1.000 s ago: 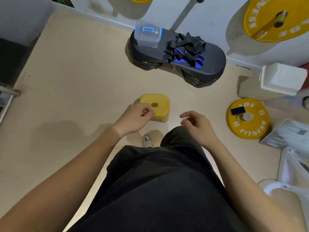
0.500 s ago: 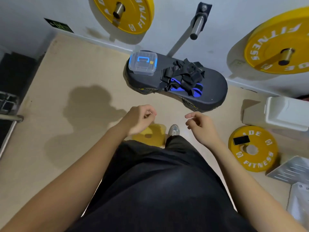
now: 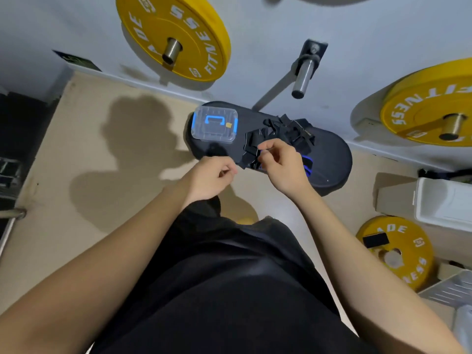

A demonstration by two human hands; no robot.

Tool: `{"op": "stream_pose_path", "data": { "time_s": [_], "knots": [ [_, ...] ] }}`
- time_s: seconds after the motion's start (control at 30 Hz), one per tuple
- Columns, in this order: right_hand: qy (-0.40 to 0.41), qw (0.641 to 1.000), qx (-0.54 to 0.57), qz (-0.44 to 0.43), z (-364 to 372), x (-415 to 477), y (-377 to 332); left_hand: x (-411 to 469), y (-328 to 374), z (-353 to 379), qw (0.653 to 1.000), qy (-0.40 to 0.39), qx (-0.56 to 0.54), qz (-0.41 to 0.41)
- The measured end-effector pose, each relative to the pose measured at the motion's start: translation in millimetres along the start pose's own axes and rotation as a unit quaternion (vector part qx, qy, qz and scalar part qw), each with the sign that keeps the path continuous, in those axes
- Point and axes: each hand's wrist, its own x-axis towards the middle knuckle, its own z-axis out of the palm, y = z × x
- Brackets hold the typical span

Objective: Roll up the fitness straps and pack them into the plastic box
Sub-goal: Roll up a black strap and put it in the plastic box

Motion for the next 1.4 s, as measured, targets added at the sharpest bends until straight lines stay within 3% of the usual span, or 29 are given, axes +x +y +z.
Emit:
{"op": "stream_pose_path", "data": {
  "time_s": [0.23,0.43,0.83,0.93,1.03,1.1,1.23,1.4],
  "knots": [
    [-0.012,0.994,-0.063,0.089,47.8,60.2,30.2,116.1,-40.3,-48.6,0.996,-0.053,0.042,0.065],
    [-0.033,0.984,-0.146,0.093,70.3,138.7,124.9,213.5,-96.1,2.8,0.995,-0.060,0.041,0.071],
    [-0.006,0.961,-0.273,-0.045,150.7,347.5,342.2,424.8,-249.2,145.7,0.989,0.044,0.005,0.144],
    [-0.029,0.944,-0.319,-0.075,160.0,372.1,368.9,455.8,-271.4,177.3,0.967,0.098,0.145,0.187],
    [-0.073,0.919,-0.376,-0.096,150.9,391.0,370.9,480.2,-276.1,202.0,0.908,0.092,0.388,0.131],
    [-0.059,0.905,-0.407,-0.107,139.6,390.2,368.5,490.5,-264.9,211.7,0.878,0.086,0.455,0.117],
    [-0.019,0.906,-0.407,-0.115,127.0,360.4,357.9,479.5,-253.5,219.8,0.935,0.099,0.311,0.141],
    [0.060,0.917,-0.380,-0.103,115.5,307.6,357.0,439.2,-273.6,239.2,0.951,0.091,0.262,0.136]
  ]
}}
